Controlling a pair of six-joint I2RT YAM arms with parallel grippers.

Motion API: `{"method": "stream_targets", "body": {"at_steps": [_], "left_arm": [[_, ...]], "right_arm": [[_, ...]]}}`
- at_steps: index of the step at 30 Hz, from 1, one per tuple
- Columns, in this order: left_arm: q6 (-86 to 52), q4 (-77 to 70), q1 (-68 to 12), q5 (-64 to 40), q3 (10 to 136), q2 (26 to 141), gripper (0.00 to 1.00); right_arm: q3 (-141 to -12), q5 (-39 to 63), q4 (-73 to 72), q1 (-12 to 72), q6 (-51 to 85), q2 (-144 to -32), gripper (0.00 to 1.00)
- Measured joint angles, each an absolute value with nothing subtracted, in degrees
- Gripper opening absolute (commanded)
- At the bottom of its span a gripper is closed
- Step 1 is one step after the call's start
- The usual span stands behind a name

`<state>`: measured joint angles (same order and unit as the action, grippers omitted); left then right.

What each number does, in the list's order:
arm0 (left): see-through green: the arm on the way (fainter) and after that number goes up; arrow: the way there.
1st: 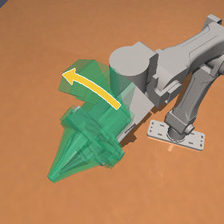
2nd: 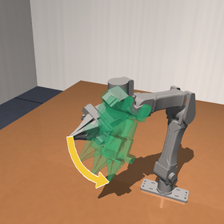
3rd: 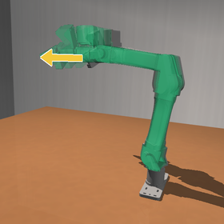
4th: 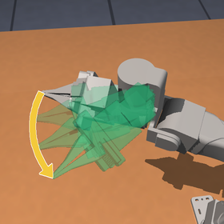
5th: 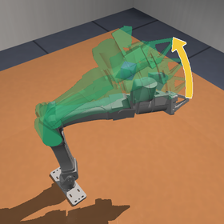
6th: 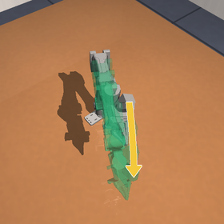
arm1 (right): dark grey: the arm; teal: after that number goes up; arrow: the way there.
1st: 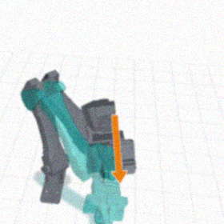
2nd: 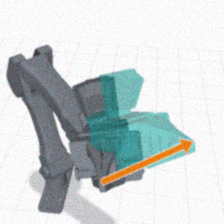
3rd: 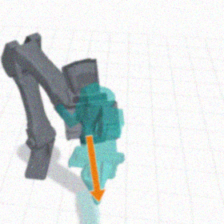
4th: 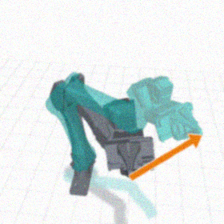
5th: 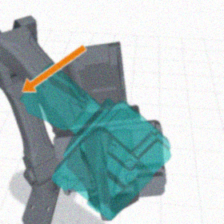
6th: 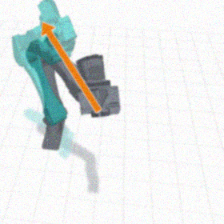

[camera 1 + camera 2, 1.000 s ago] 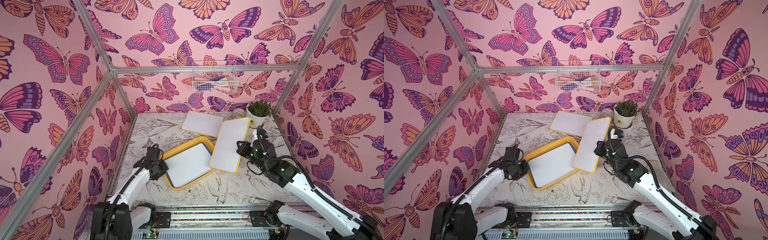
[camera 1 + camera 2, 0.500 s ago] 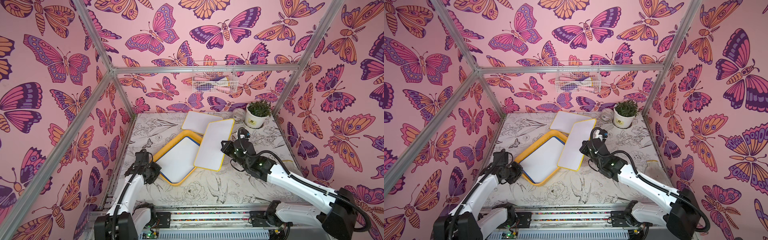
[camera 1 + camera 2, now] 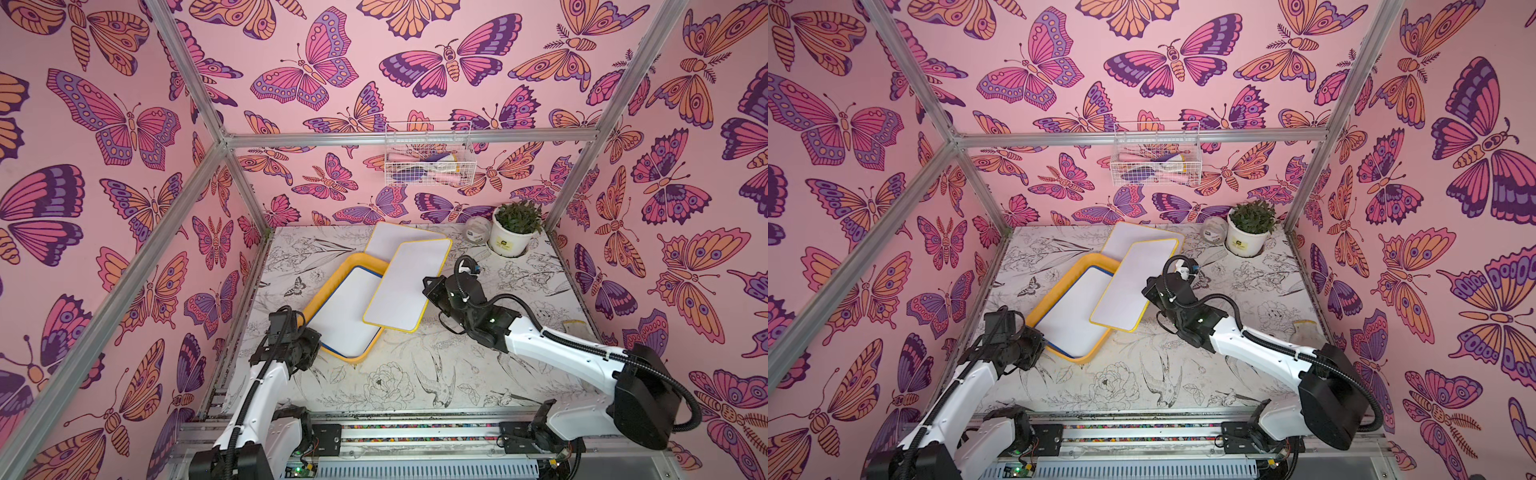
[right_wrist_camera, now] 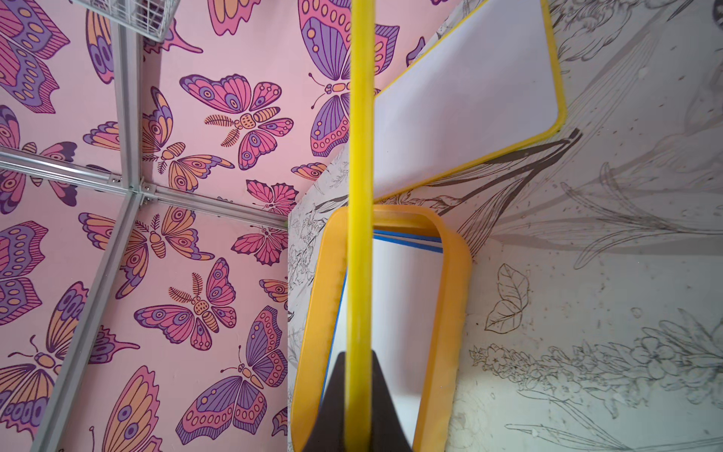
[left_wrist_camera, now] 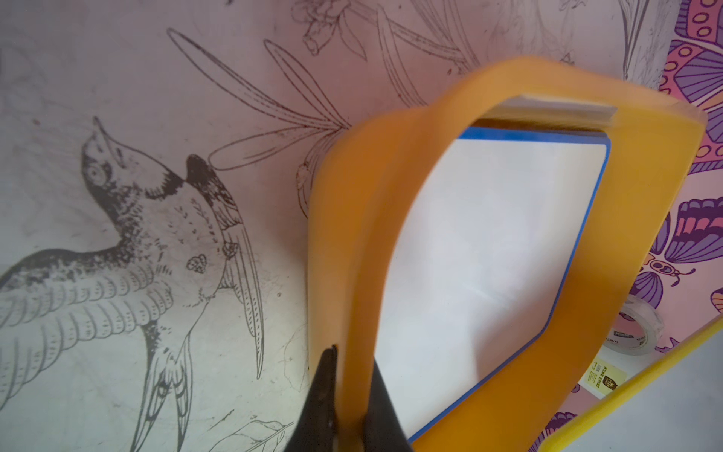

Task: Put the whiteboard into the storage box
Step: Move the storage box to the center of the board, then place the whiteboard in the storage box.

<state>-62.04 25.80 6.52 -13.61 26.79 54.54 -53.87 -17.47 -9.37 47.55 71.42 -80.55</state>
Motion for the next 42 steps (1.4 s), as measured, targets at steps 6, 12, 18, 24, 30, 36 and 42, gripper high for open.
{"method": "stream_targets", "body": {"at_steps": [6,12,18,24,30,36,42], "left_arm": [[-62.92,25.89,7.07,-15.03,26.81,55.53,0.38],[-60.20,27.46,7.11,-15.92,28.14,58.74,0.77],[-54.57,32.51,7.11,-16.29,34.74,59.99,0.89],[-48.42,37.21,6.70,-12.86,43.48,59.27,0.92],[-42.39,41.12,3.03,-8.01,52.95,62.50,0.94],[-36.88,42.85,-2.76,-2.28,62.54,67.61,0.94],[-32.03,43.51,-6.72,1.78,68.58,72.07,0.95]], "right_arm": [[-55.66,-17.26,-11.42,49.52,72.71,-84.18,0.00],[-57.45,-17.28,-12.56,50.72,73.58,-87.15,0.00],[-58.83,-17.30,-13.52,51.64,73.82,-90.00,0.00],[-60.07,-17.39,-14.41,52.49,74.85,-92.64,0.00],[-60.53,-18.41,-14.96,54.15,76.42,-95.00,0.00],[-61.41,-20.45,-16.36,56.31,79.92,-98.21,0.00],[-61.76,-23.44,-17.08,58.06,83.74,-101.41,0.00]]}}
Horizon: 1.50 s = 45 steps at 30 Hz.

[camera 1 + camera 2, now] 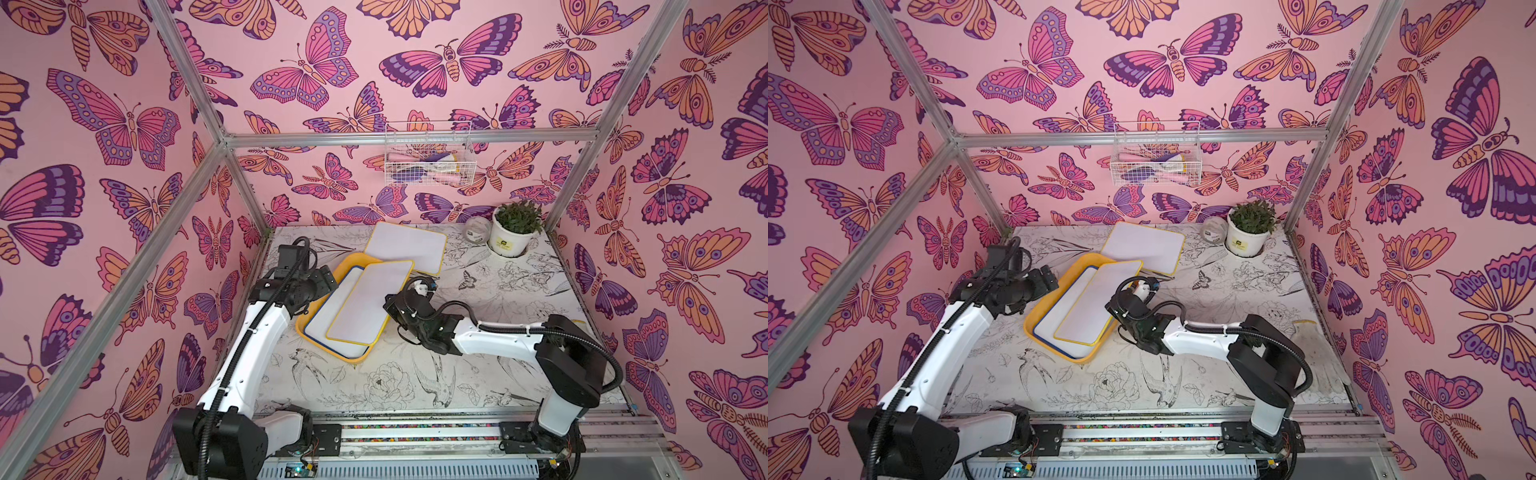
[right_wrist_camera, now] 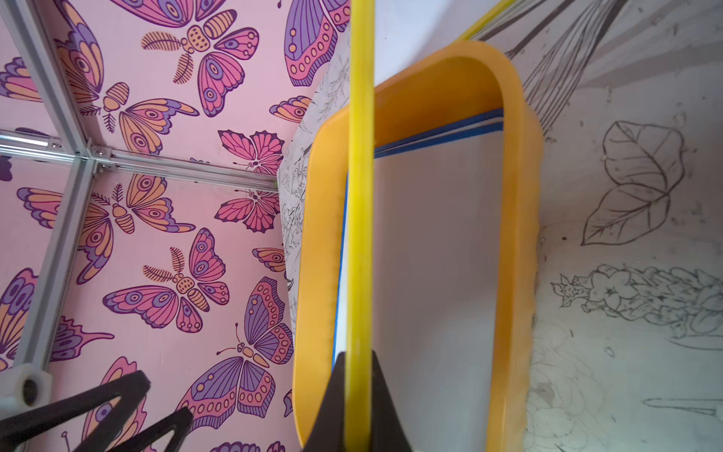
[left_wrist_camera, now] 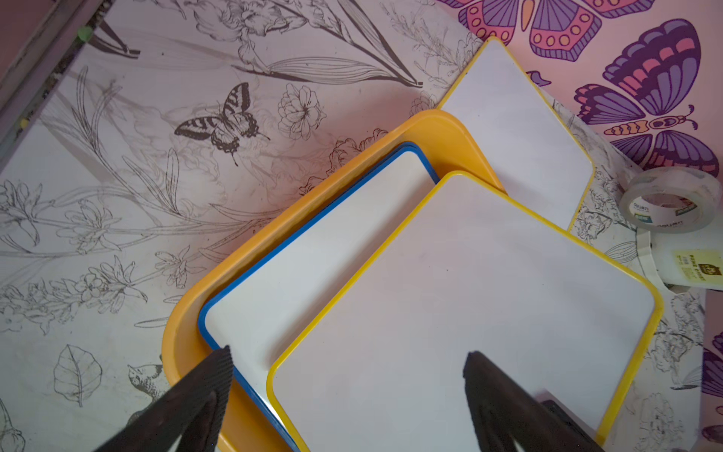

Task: Put the whiteboard into the storage box
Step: Place the whiteboard in the storage box.

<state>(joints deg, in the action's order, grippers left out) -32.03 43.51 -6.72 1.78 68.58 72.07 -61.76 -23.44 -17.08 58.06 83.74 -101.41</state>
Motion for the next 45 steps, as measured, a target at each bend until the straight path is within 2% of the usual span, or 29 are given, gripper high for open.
{"method": "stream_targets", "body": {"at_steps": [6,17,22,30,39,45], "left_arm": [[-28.95,43.33,-7.64,2.94,70.26,76.36,0.94],[-26.96,40.27,-6.98,2.39,67.72,76.64,0.93],[-26.57,40.05,-5.32,1.65,67.13,76.64,0.93],[-26.39,39.03,-3.68,0.60,66.67,77.19,0.93],[-26.30,39.00,-2.61,-0.03,66.26,77.45,0.93],[-26.13,39.00,-2.09,-0.01,65.98,78.04,0.93]], "right_arm": [[-64.25,-26.81,-18.85,59.66,84.73,-105.19,0.00],[-67.90,-28.62,-24.80,60.60,87.22,-112.33,0.02],[-68.23,-28.62,-25.28,60.69,88.16,-113.14,0.22],[-68.18,-28.18,-24.01,60.88,88.51,-113.16,0.44],[-69.56,-23.73,-14.11,60.84,88.66,-111.48,0.78],[-74.30,-21.37,-3.73,60.84,88.05,-110.85,0.91]]}}
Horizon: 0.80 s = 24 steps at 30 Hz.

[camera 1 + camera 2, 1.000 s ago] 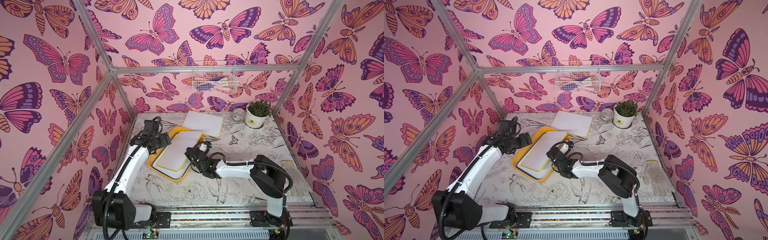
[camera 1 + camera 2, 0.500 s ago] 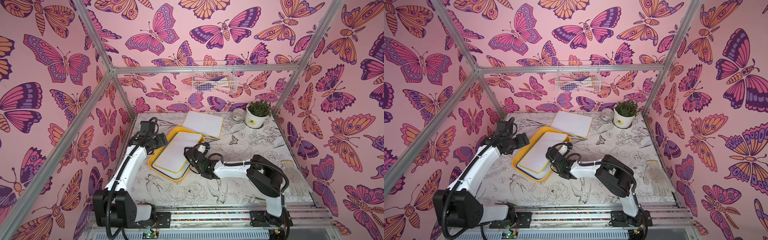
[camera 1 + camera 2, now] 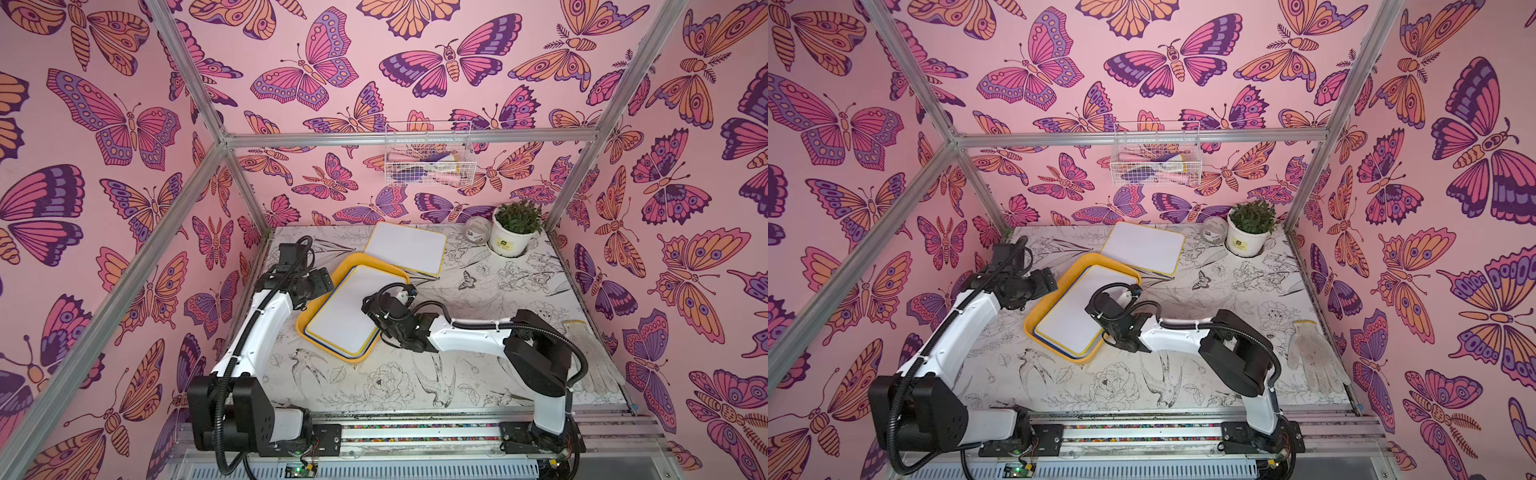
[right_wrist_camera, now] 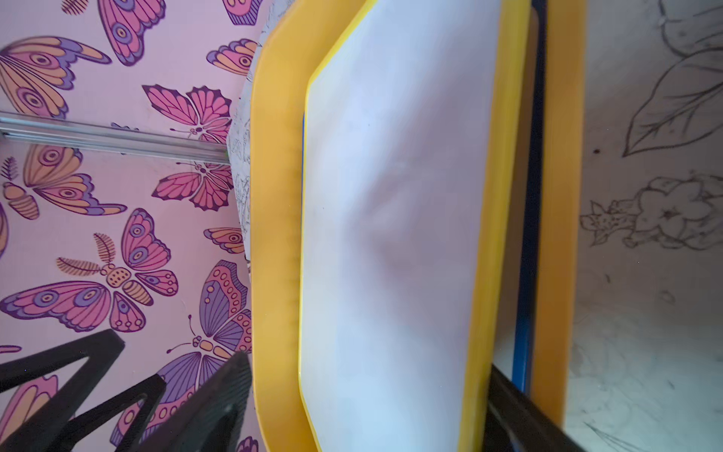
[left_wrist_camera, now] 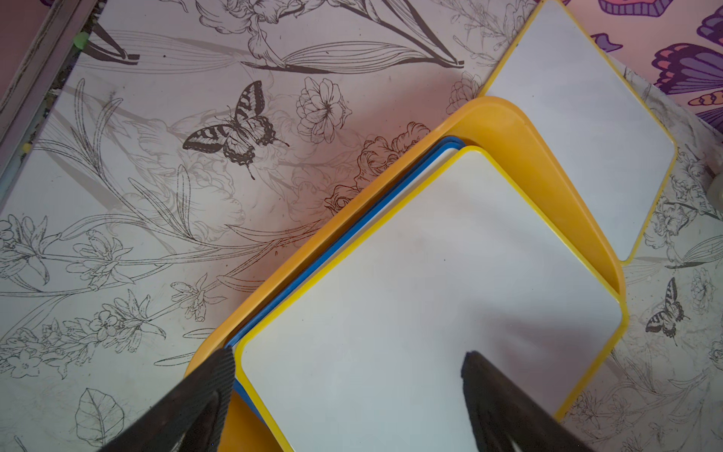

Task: Put the whiteboard into the storage box
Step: Place the whiteboard in the storage box.

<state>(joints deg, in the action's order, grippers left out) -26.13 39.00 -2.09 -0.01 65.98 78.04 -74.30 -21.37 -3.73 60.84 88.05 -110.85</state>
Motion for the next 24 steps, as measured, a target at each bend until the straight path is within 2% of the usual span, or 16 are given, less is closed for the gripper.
{"method": "stream_targets", "body": {"at_steps": [4,7,13,24], "left_arm": [[-26.00,39.00,-1.87,-0.01,65.84,78.15,0.93],[-25.98,39.00,-1.74,-0.03,65.84,78.19,0.93],[-25.98,39.00,-1.50,-0.45,65.84,78.96,0.93],[-26.00,39.03,-1.52,-3.95,65.84,83.37,0.90]], "right_arm": [[-76.69,-21.61,4.45,60.84,86.48,-108.99,0.94],[-77.47,-23.14,9.96,60.84,85.14,-106.78,0.93],[-76.97,-24.95,15.51,59.07,80.66,-103.77,0.85],[-75.70,-22.20,15.97,48.31,60.88,-102.78,0.69]]}}
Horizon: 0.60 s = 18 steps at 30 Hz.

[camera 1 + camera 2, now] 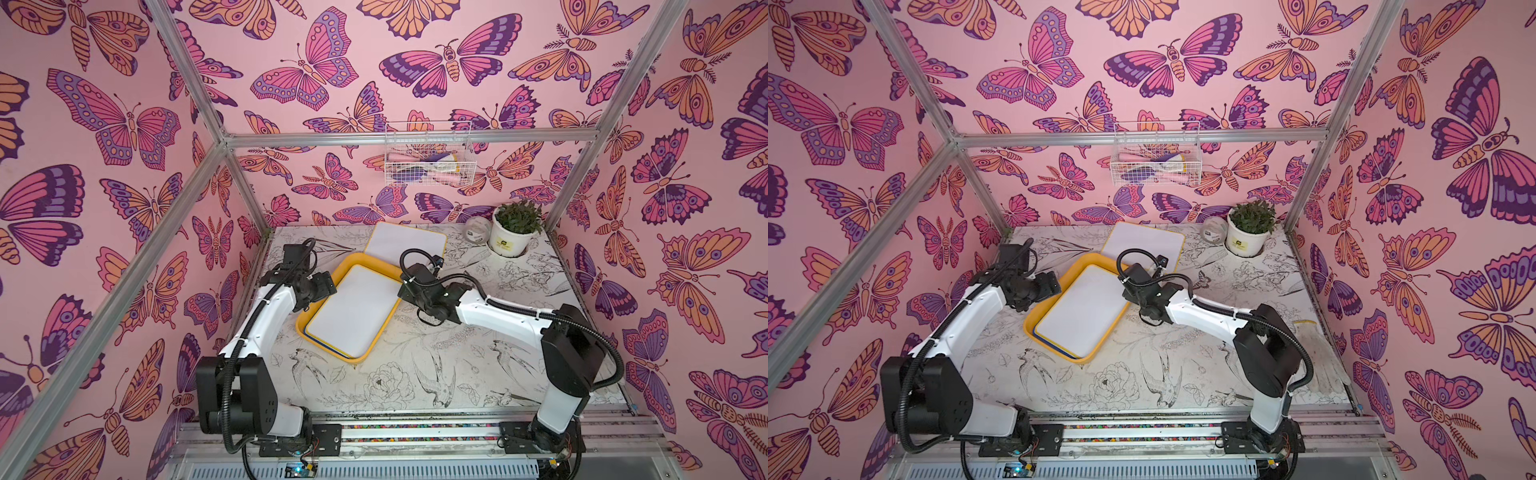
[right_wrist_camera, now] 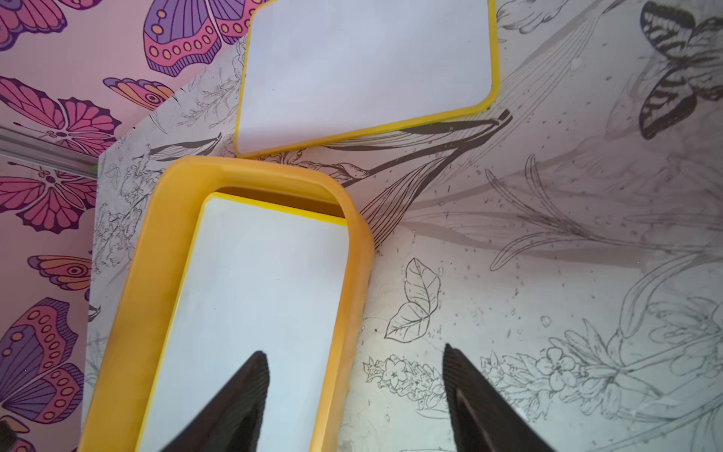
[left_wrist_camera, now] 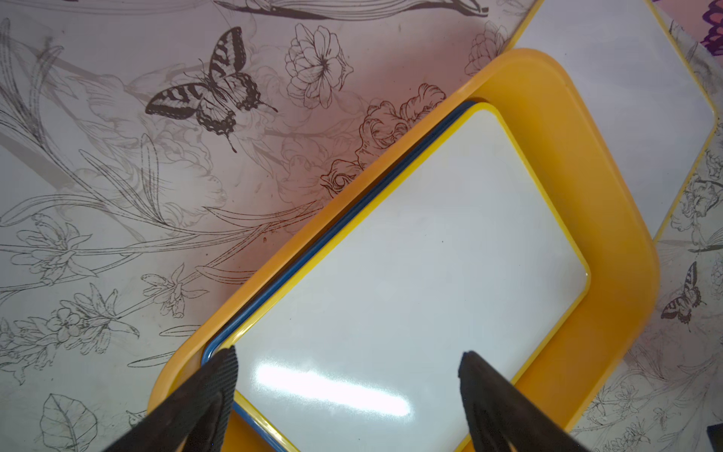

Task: Put the whiteboard into the storage box
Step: Place the whiteboard in the storage box, then move the storage box to the center of the board.

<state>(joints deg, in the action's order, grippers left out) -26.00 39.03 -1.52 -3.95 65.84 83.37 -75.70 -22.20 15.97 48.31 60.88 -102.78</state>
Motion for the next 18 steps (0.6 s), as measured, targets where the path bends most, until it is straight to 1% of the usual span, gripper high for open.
{"method": "stream_targets", "body": {"at_steps": [4,7,12,18], "left_arm": [[-25.98,39.03,-1.83,-5.19,65.84,84.31,0.90],[-25.98,39.03,-1.96,-5.67,65.84,84.49,0.90],[-25.98,39.03,-1.93,-6.07,65.84,84.51,0.90],[-25.98,39.03,-1.89,-6.07,65.84,84.51,0.90]], "right_arm": [[-75.90,-20.08,15.79,48.14,57.14,-103.00,0.64],[-78.02,-18.04,15.75,48.14,55.55,-105.21,0.63],[-84.23,-15.16,16.29,48.18,53.49,-112.07,0.61],[-90.15,-14.92,19.57,48.53,50.59,-117.69,0.61]]}}
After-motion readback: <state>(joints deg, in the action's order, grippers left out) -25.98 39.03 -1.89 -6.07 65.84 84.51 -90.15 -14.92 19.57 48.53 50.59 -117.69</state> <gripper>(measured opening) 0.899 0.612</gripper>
